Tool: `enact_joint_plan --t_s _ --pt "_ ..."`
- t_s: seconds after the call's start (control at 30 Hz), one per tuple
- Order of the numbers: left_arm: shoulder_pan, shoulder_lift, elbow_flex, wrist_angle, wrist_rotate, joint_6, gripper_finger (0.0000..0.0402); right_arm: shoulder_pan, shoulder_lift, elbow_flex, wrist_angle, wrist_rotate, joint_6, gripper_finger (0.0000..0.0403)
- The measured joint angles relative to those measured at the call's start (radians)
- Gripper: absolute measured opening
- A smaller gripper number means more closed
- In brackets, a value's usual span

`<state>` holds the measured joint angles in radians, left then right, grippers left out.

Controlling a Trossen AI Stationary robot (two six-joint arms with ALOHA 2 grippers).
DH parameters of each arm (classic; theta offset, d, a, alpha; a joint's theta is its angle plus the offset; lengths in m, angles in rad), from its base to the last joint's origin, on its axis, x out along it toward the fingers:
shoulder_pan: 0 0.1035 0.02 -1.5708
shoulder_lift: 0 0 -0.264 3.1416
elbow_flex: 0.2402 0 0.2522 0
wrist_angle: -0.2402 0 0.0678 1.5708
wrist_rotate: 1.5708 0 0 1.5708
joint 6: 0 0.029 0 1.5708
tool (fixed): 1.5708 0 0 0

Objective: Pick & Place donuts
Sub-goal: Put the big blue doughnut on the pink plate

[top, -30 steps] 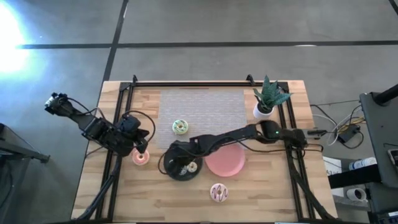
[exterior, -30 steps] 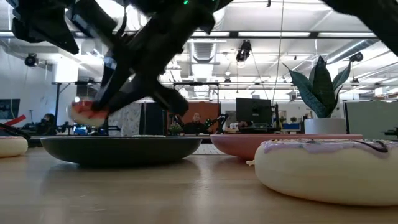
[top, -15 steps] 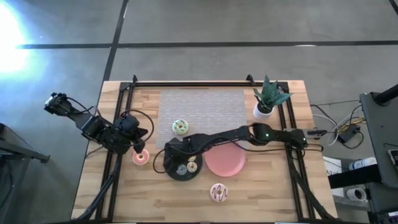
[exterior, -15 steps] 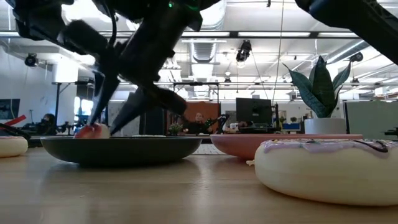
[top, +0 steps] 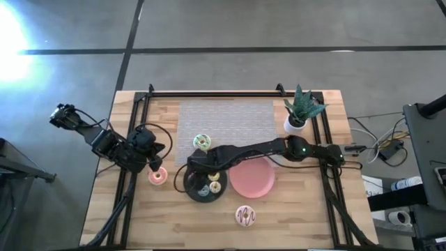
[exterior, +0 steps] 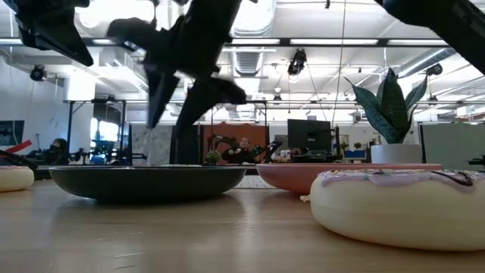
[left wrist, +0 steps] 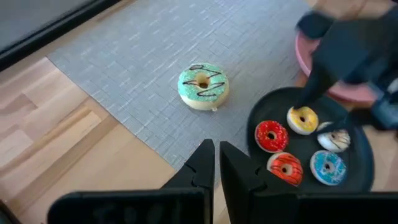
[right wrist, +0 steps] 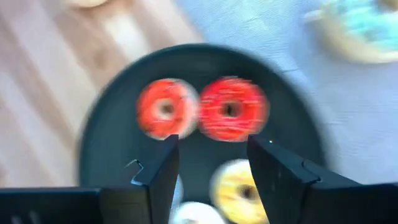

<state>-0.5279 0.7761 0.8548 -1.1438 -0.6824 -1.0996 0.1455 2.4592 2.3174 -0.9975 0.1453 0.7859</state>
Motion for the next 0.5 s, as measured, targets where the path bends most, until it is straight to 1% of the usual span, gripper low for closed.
enact_joint_plan --t_s 0.1,0.2,0.27,0.33,0.4,0.5 --pt "0.001 0.001 -0.019 0.010 -0.019 -0.015 0.0000 0.004 -0.054 -0.003 -0.076 0.087 -0.006 0.0179" --pt "0.009 0.003 -0.060 0.068 -0.021 -0.047 0.0000 0.006 -0.115 -0.014 -0.167 0.162 -0.005 0.0178" --pt "0.037 0.005 -0.095 0.150 0.024 -0.042 0.0000 -0.002 -0.147 -0.029 -0.231 0.169 0.015 0.0178" --pt "0.095 0.018 -0.141 0.268 0.086 0.014 0.0000 -0.012 -0.175 -0.053 -0.301 0.173 0.056 0.0177" --pt "0.181 0.033 -0.188 0.392 0.160 0.081 0.0000 -0.015 -0.208 -0.088 -0.343 0.196 0.091 0.0178" --pt "0.337 0.058 -0.243 0.577 0.284 0.179 0.0000 -0.012 -0.271 -0.160 -0.357 0.213 0.132 0.0178"
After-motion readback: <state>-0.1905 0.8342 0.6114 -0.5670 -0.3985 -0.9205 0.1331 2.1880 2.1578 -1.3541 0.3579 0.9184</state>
